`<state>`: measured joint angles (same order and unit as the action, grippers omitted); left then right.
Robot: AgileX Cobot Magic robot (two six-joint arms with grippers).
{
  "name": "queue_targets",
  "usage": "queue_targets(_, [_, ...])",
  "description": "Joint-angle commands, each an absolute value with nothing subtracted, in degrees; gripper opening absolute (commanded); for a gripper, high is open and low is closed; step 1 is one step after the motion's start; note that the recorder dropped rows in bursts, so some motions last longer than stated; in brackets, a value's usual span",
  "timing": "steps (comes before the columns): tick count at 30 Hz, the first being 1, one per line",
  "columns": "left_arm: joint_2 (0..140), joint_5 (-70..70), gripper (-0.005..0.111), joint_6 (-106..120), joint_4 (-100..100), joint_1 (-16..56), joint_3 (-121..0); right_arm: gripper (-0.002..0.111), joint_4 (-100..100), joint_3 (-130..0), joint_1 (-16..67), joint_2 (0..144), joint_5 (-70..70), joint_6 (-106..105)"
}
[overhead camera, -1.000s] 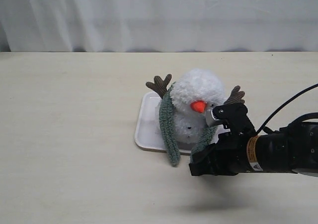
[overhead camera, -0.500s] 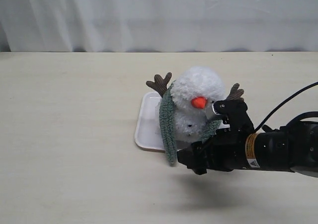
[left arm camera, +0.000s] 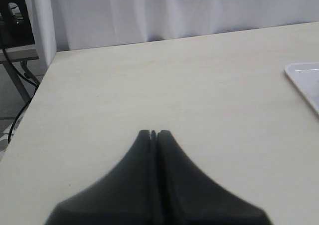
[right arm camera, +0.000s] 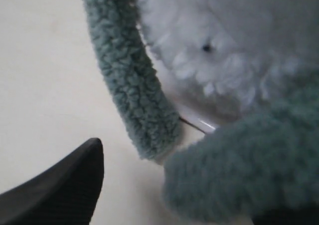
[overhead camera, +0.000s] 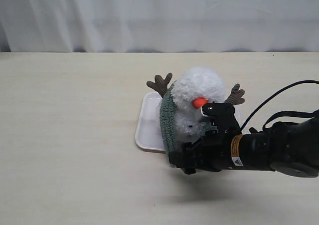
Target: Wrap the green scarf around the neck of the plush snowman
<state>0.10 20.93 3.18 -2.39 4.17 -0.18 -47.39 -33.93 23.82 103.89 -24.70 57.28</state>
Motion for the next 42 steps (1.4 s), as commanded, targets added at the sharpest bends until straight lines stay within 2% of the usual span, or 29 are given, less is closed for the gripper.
queue_targets(1, [0.0,20.29,0.0,3.12,-2.34,4.09,0.0,0.069,-46.84,-36.1,24.12,106.51,-25.31,56.17])
queue_targets(15, [0.0,20.29,0.0,3.12,-2.34,4.09,0.0,0.069,-43.55,-36.63,24.12,108.36,-30.13,51.96])
queue_targets(27, [0.0,20.29,0.0,3.12,-2.34,4.09,0.0,0.063,-41.3,-37.91,24.12,111.54,-34.62,51.78])
queue_targets(30, [0.0,20.29,0.0,3.12,-2.34,4.09,0.0,0.05,-41.11,-37.91,24.12,111.54,-34.65,51.78])
queue_targets(37, [0.0,20.29,0.0,3.12,-2.34,4.09,0.0,0.007,-41.11,-37.91,24.12,111.54,-34.4,51.78])
queue_targets(42, [0.0,20.29,0.0,3.12,-2.34,4.09,0.0,0.004,-41.52,-37.91,24.12,111.44,-34.4,52.17])
